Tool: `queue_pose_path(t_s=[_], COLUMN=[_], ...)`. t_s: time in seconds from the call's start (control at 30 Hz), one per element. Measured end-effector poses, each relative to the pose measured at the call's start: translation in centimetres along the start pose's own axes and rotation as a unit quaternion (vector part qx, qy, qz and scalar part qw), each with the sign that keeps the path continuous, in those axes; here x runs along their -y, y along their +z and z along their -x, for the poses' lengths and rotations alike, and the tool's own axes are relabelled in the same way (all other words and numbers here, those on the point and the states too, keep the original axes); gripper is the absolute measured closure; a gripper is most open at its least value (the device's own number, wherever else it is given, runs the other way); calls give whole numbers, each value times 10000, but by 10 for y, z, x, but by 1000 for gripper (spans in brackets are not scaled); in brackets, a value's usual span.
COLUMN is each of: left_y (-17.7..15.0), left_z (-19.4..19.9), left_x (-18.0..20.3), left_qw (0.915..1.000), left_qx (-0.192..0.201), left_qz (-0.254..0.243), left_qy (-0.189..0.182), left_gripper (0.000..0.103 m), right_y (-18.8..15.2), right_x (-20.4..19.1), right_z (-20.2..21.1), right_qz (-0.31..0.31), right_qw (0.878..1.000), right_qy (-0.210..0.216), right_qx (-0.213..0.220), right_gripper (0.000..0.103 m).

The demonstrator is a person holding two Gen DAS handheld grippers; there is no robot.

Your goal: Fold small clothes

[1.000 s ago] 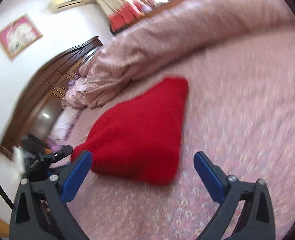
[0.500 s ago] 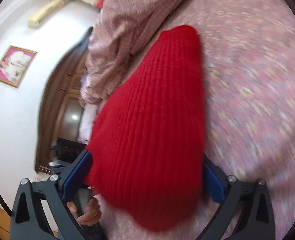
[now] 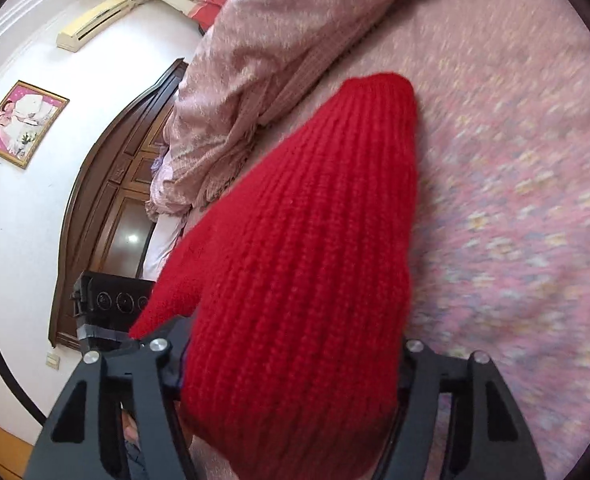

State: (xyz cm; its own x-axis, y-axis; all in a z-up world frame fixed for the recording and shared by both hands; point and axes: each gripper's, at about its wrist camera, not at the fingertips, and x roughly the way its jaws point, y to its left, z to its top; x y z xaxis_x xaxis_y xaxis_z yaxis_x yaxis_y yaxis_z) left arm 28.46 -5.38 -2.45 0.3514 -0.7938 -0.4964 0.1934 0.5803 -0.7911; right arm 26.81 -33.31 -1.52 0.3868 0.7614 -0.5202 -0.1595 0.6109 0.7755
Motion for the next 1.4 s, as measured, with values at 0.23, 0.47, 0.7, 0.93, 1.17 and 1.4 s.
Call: queue_pose_path(t_s=[0.23, 0.47, 0.7, 0.93, 1.17, 1.4], left_y=[-4, -30, -33, -41, -27, -33], left_z=[-64, -120, -106, -95, -77, -44], left_x=[54, 69, 60, 59, 59, 103], left_qw=[9991, 9963, 9964, 9967, 9971, 9693], left_qx=[-78, 0, -17, 12, 192, 753], left_qz=[-378, -855, -846, -778, -290, -1347], left_qy=[-191, 48, 79, 224, 679, 1916], left_gripper=[34, 30, 26, 19, 13, 11], right_y=[3, -10, -11, -14, -12, -15], right_x=[28, 97, 100, 96, 84, 72], right_z=[76, 119, 112, 108, 105, 122], right_qz=[20, -304, -125, -95, -74, 83], right_qw=[9985, 9975, 9972, 9970, 9963, 9948], right_qy=[-332, -383, -342, -337, -519, -745], right_qx=[424, 506, 647, 684, 686, 696], right_gripper=[34, 34, 29, 27, 14, 10])
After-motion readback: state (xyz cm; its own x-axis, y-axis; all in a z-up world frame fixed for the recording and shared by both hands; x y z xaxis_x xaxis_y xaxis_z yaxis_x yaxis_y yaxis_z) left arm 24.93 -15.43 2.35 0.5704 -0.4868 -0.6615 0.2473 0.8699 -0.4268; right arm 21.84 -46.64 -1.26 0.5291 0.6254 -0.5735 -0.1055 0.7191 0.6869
